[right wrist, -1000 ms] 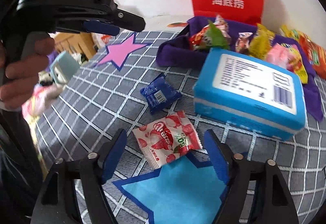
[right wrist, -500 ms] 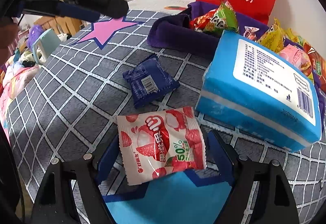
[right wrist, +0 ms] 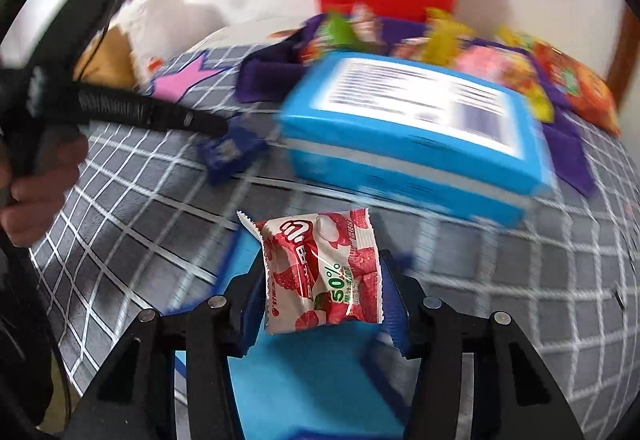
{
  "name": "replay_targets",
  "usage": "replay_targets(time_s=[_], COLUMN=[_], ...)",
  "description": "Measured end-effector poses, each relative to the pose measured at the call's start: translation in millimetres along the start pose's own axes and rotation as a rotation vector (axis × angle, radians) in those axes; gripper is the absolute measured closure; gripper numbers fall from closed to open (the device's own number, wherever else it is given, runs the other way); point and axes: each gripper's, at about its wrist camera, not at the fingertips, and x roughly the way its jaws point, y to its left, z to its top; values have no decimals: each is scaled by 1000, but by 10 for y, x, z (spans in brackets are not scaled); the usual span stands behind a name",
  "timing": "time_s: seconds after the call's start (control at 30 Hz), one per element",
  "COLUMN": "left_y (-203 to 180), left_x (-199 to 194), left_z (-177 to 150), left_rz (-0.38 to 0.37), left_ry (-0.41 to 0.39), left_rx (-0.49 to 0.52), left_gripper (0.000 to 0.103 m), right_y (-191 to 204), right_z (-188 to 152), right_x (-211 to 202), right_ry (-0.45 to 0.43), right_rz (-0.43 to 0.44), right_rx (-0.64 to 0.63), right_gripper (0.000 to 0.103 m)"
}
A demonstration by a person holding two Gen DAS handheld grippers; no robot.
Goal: Organize snacks
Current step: 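Grasp red-white strawberry packet with right gripper while left grasps dark blue packet, then carry both packets up and over the purple towel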
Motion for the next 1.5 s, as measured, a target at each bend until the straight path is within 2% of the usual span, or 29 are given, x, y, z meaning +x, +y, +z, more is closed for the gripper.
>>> replay_targets(time_s=[0.17,0.27,0.37,0.47,0.5,0.53,0.57,0.63,0.7,0.97,1.27,1.5], left_y=[-168,-285,-367,-405,-405,-408,-418,-413,-383,-300,-338,-379], left_x=[161,194,205,200,203,194,179,154,129,-98,-687,-1174], left_z=[-34,-52,-79,-100,-106,-115,-129,-141,-128,-214,-273,-257], left_rz=[3,52,65,65,62,58,55,36,8,-8,-35,-47], left_ry=[6,-11,-32,-43,-46,-54,-63,-67,-61,-75,-159,-221], left_rx=[77,127,155,151,150,149,147,137,126,73,51,42], left_gripper=[44,41,38,39,43,52,57,80,88,88,88,88], right_y=[-337,-490,-532,-499,-480,-466,-461,-478,-498,-522,-343,-224], right_z=[-133,-207,-225,-231,-227,-225,-225,-227,-228,-242,-161,34], right_x=[-120,-117,-92,-64,-54,-39,-28,-21,-31,-173,-720,-1107], right_ry=[-11,-5,-18,-30,-34,-41,-48,-62,-64,-56,-148,-194], right_rz=[-49,-27,-18,-51,-59,-65,-69,-69,-65,-68,-88,-95], right_rx=[76,132,154,131,125,119,118,125,136,169,163,212], right_gripper=[52,52,51,50,50,50,50,49,50,52,52,52])
